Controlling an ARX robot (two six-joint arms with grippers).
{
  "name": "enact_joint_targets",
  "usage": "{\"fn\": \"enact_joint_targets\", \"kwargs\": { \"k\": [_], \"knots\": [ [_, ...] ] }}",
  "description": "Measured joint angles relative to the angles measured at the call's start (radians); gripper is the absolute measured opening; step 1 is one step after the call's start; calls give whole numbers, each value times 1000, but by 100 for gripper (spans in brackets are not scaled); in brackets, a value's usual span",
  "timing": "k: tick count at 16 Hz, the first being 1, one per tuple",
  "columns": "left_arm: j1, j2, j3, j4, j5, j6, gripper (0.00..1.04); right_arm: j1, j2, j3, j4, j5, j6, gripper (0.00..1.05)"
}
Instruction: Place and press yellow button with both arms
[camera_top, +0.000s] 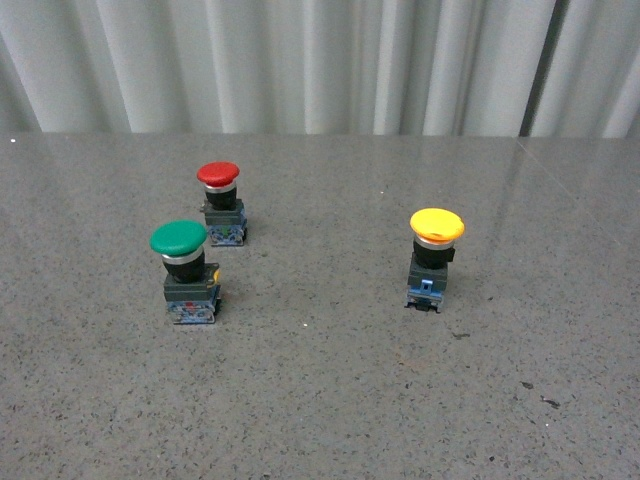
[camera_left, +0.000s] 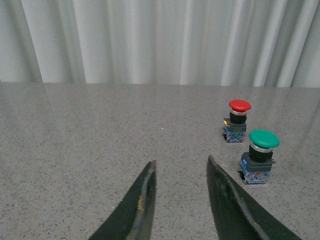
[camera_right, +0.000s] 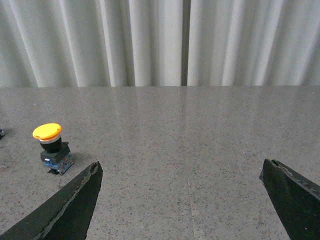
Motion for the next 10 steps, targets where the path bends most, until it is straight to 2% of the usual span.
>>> {"fn": "enact_joint_targets", "kwargs": {
  "k": [1, 2, 7, 8, 10],
  "knots": [
    [0, 0, 0, 0, 0, 0, 44, 0, 0, 0, 0, 0, 0, 98],
    [0, 0, 0, 0, 0, 0, 60, 0, 0, 0, 0, 0, 0, 98],
    [0, 0, 0, 0, 0, 1, 100, 0, 0, 0, 0, 0, 0, 98],
    [0, 0, 0, 0, 0, 0, 97, 0, 0, 0, 0, 0, 0, 98],
    [0, 0, 0, 0, -1, 1, 98, 47, 88, 46, -96, 127, 66, 98]
  ]
}}
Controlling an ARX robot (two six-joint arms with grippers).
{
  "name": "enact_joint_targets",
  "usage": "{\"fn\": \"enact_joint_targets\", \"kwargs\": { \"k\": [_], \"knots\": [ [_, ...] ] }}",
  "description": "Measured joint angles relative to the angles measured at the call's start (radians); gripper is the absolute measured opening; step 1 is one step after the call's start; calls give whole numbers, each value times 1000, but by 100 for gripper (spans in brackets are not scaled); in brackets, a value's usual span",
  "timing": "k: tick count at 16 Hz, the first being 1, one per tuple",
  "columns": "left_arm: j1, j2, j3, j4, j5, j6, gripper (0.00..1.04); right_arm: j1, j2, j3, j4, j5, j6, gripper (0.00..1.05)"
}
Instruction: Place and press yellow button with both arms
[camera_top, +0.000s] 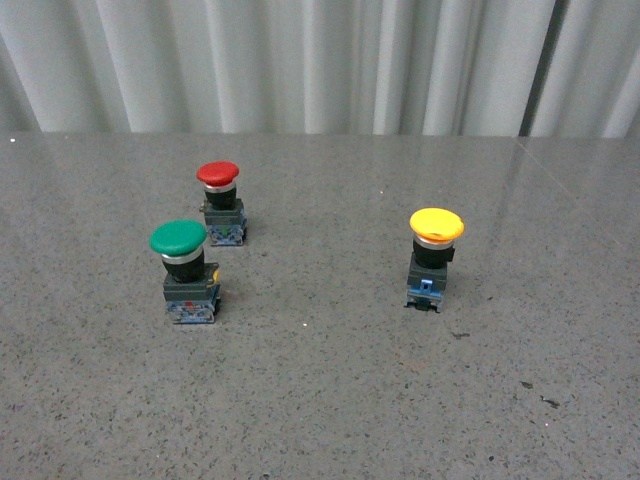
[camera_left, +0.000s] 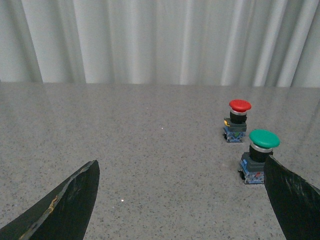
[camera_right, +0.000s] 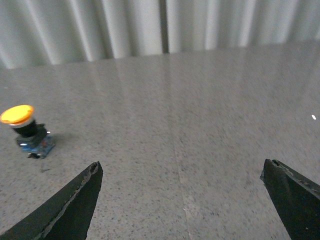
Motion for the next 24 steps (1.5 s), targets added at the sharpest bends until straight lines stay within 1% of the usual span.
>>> {"fn": "enact_joint_targets", "kwargs": {
  "k": [1, 2, 3, 4, 5, 6, 8, 10, 12, 14, 16, 19, 20, 24],
  "knots": [
    [0, 0, 0, 1, 2, 0, 98, -10, 115, 44, 53, 26, 39, 98],
    [0, 0, 0, 1, 0, 0, 98, -32, 248, 135, 174, 11, 51, 98],
    [0, 0, 0, 0, 1, 0, 98, -41, 399, 259, 325, -29, 50, 98],
    [0, 0, 0, 1, 1, 0, 98, -37, 523, 345, 406, -61, 46, 98],
    [0, 0, 0, 1, 1, 0, 98, -5, 745, 459, 505, -93, 39, 98],
    [0, 0, 0, 1, 1, 0, 98, 20, 878, 524, 528, -99, 40, 98],
    [0, 0, 0, 1, 1, 0, 98, 107, 1152, 678, 527, -99, 44, 98],
    [0, 0, 0, 1, 1, 0, 98, 166, 1256, 747, 517, -88, 43, 98],
    [0, 0, 0, 0, 1, 0, 98, 244, 1328, 778, 504, -80, 43, 80],
    [0, 0, 0, 1, 1, 0, 98, 289, 1353, 779, 497, -79, 42, 66],
    [0, 0, 0, 0, 1, 0, 98, 335, 1381, 779, 496, -79, 41, 42],
    [0, 0, 0, 1, 1, 0, 98, 369, 1410, 775, 502, -75, 40, 14],
    [0, 0, 0, 0, 1, 0, 98, 379, 1434, 768, 505, -73, 40, 2],
    [0, 0, 0, 1, 1, 0, 98, 398, 1507, 762, 520, -73, 41, 2]
  ]
}}
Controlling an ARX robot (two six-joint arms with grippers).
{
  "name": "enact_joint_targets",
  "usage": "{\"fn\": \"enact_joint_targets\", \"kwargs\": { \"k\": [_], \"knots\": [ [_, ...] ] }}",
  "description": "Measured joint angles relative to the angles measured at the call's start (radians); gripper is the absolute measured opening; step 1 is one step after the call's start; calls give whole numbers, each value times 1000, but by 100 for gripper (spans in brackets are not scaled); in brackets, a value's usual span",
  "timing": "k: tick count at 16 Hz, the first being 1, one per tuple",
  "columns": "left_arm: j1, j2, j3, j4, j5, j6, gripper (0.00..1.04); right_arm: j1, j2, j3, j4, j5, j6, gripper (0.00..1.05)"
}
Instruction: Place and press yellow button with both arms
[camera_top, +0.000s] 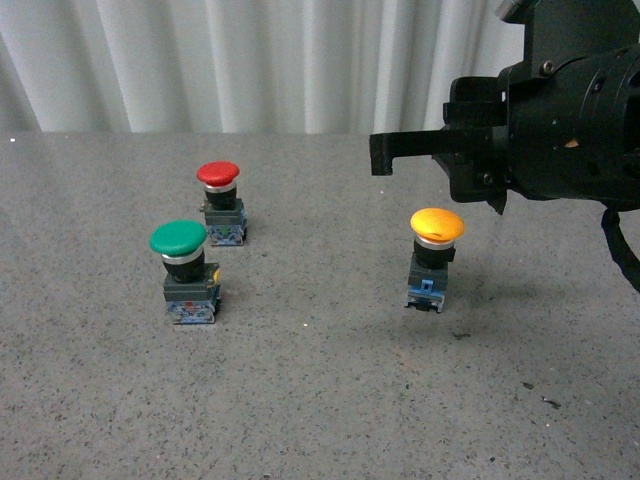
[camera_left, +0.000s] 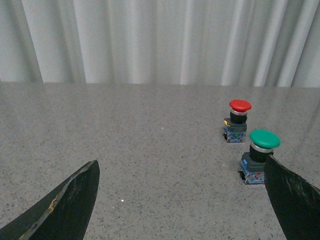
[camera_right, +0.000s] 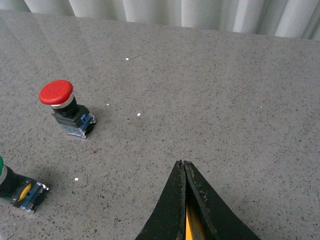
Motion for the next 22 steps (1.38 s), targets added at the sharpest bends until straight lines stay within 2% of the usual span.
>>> {"fn": "enact_joint_targets", "kwargs": {
  "k": [18, 22],
  "knots": [
    [0, 0, 0, 0, 0, 0, 98, -1, 82, -13, -45, -26, 7, 2],
    [0, 0, 0, 0, 0, 0, 98, -7, 94, 7, -98, -25, 5, 2]
  ]
}}
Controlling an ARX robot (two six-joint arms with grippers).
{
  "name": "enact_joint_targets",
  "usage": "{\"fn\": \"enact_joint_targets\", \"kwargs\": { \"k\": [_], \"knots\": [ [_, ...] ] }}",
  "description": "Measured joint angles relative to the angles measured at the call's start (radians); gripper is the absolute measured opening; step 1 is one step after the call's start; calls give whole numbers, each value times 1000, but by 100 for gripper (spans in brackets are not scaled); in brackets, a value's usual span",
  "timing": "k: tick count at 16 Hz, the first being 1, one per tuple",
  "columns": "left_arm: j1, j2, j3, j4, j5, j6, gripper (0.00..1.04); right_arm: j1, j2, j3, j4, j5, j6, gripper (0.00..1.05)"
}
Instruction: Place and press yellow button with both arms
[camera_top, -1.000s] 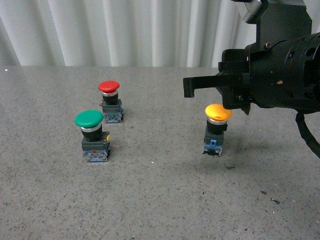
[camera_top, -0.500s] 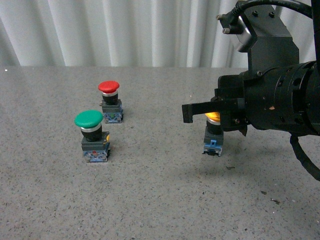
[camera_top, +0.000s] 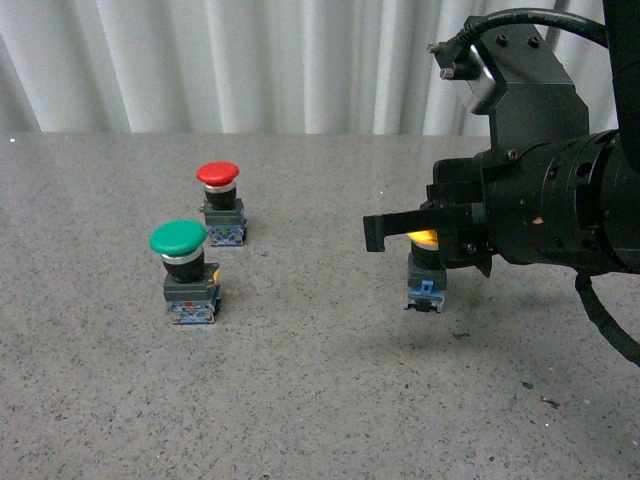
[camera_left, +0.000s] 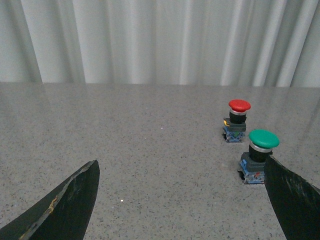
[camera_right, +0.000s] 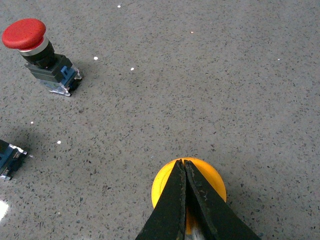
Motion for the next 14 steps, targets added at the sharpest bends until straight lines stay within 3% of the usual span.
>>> {"fn": "enact_joint_targets", "kwargs": {
  "k": [8, 14],
  "knots": [
    [0, 0, 0, 0, 0, 0, 98, -12, -199, -17, 188, -41, 108, 2],
    [0, 0, 0, 0, 0, 0, 98, 36, -459, -39, 100, -15, 159, 2]
  ]
}}
